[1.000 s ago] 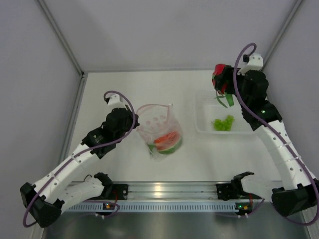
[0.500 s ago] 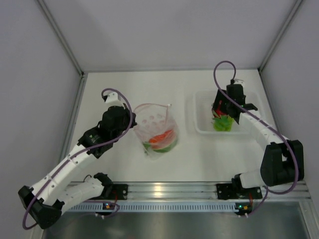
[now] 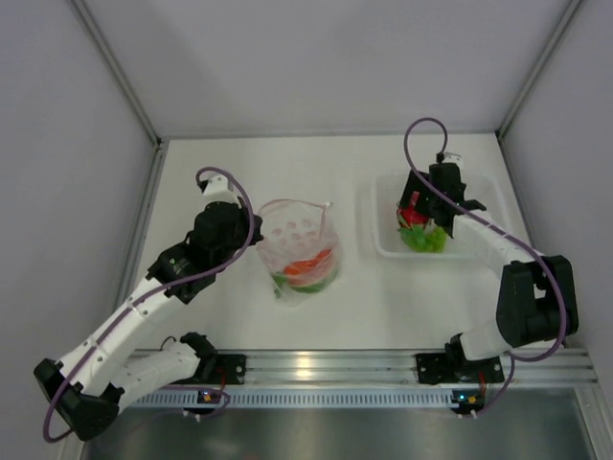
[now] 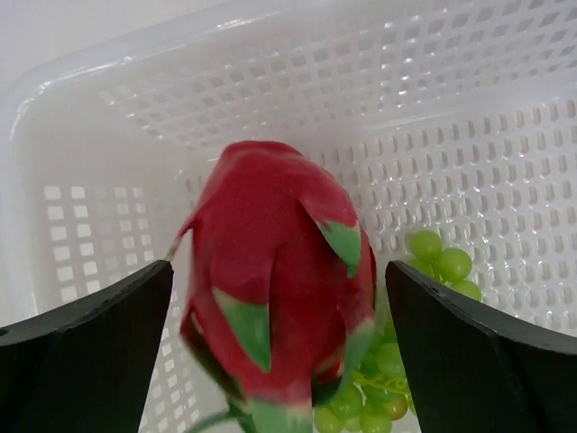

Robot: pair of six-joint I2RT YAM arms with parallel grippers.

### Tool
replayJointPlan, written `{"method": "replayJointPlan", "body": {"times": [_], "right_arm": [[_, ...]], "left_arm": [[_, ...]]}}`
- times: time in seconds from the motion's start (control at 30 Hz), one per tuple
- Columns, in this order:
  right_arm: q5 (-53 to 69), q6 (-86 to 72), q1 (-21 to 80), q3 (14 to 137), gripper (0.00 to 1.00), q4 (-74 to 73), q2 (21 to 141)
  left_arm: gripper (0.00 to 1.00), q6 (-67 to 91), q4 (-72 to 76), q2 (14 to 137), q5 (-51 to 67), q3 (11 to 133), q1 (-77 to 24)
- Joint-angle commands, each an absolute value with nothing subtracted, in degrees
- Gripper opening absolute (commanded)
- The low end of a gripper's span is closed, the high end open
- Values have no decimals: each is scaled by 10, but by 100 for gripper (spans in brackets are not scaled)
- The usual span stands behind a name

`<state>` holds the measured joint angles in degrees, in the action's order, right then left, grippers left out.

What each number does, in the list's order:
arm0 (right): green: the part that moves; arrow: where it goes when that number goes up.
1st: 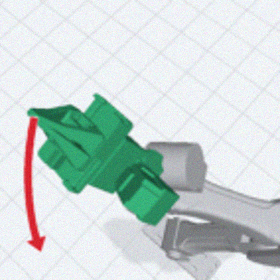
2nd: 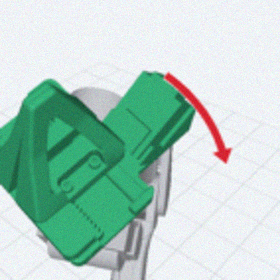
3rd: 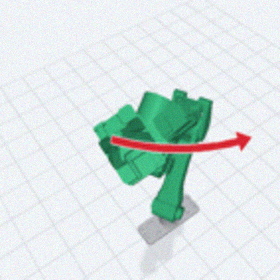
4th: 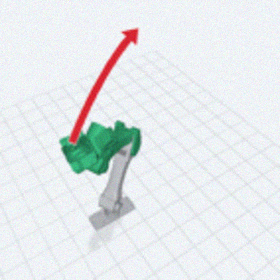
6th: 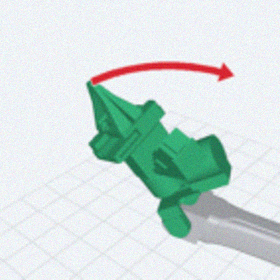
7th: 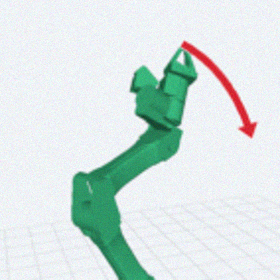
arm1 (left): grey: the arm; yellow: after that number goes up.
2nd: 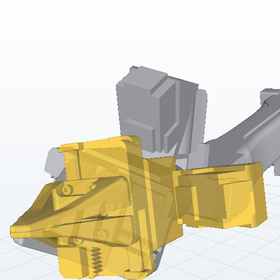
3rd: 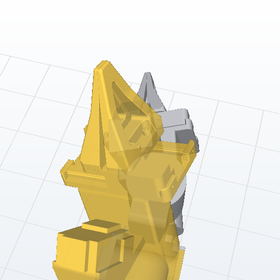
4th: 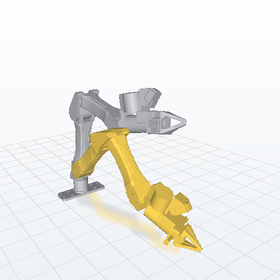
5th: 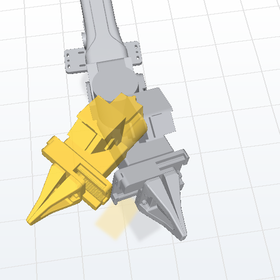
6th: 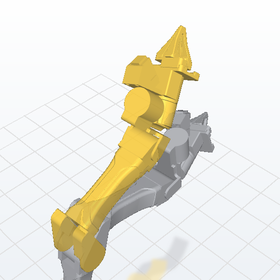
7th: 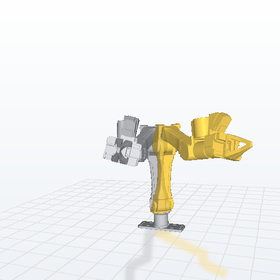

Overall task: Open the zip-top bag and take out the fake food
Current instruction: Place the fake fruit in the bin, then adjust the zipper food storage bag at the center of the board.

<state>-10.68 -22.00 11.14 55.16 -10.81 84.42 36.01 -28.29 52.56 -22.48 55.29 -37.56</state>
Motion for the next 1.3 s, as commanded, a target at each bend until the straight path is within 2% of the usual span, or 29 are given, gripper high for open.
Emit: {"method": "replayJointPlan", "body": {"times": [0.0, 0.27, 0.5, 0.6, 0.63, 0.73, 0.77, 0.83, 1.0, 1.13, 1.17, 1.23, 1.27], "right_arm": [[-95, -208, 119, 570, 99, -62, 796], [-82, -167, 125, 610, 100, -153, 720], [-83, -112, 206, 642, 99, -208, 633], [47, -149, 209, 614, 99, -160, 590], [147, -152, 207, 601, 100, -139, 572], [243, -173, 196, 587, 100, -112, 553], [267, -174, 196, 589, 93, -112, 548], [315, -165, 202, 586, 87, -98, 526], [290, -57, 278, 605, 71, -153, 484], [193, 15, 374, 654, 59, -229, 518], [177, 30, 415, 659, 53, -236, 526], [110, 40, 458, 668, 50, -239, 548], [96, 54, 493, 671, 45, -237, 555]], "left_arm": [[0, 340, -281, 533, -216, 589, -373], [0, 310, -289, 554, -202, 627, -373], [0, 277, -292, 588, -145, 679, -373], [0, 257, -291, 601, -86, 700, -373], [0, 251, -291, 606, -50, 707, -372], [0, 215, -293, 627, -3, 727, -372], [0, 210, -293, 632, 18, 729, -371], [0, 206, -293, 649, 53, 738, -370], [0, 209, -295, 689, 119, 759, -363], [0, 218, -300, 711, 156, 782, -363], [0, 219, -302, 715, 156, 790, -362], [0, 222, -305, 718, 159, 799, -362], [0, 223, -305, 720, 165, 804, -362]]}}
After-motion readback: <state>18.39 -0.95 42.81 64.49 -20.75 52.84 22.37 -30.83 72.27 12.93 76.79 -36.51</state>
